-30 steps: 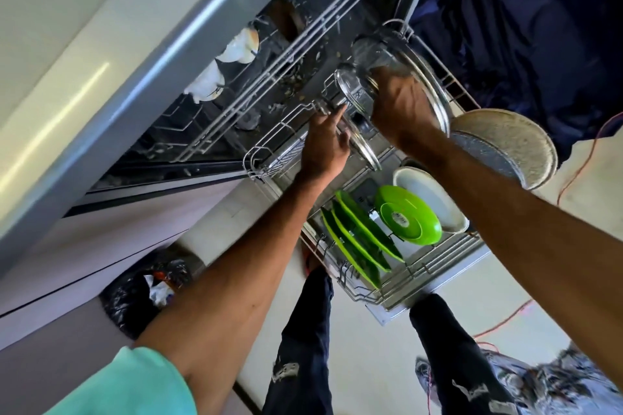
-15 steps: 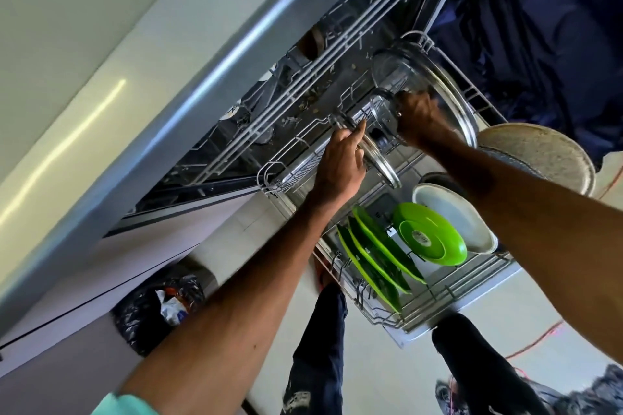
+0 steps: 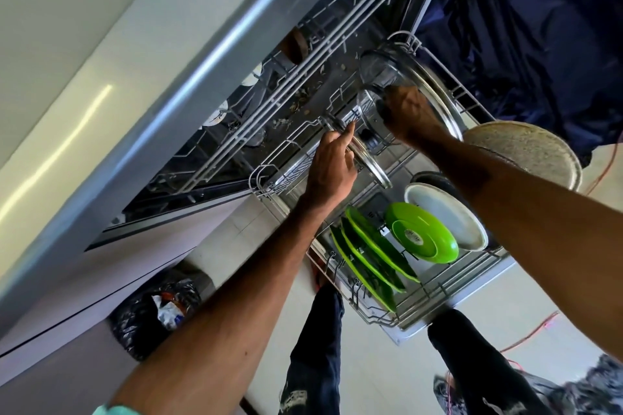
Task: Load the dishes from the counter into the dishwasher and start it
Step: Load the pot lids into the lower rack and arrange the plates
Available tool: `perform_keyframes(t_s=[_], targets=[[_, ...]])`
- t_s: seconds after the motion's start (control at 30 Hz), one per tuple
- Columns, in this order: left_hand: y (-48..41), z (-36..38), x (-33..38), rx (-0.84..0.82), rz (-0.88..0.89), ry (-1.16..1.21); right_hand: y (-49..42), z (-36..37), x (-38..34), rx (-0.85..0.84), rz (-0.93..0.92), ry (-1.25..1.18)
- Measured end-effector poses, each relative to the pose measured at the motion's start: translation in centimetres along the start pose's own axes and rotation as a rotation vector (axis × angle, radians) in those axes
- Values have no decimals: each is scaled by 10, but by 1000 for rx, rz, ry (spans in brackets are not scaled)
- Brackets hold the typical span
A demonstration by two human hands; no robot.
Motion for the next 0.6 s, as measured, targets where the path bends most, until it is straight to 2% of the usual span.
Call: perform_keyframes(t_s=[0.6], targets=[[-3, 0, 0, -3, -23, 14, -15, -5, -10, 90, -221, -78]])
Point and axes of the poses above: each hand's wrist, its own y-axis away from the middle knuckle, its own z-axis out of the palm, x = y × z, the point moved 10 cm from there along -y, towards the middle knuckle, and after that the axes turned 5 degrees about -y, right-handed, at the moved point
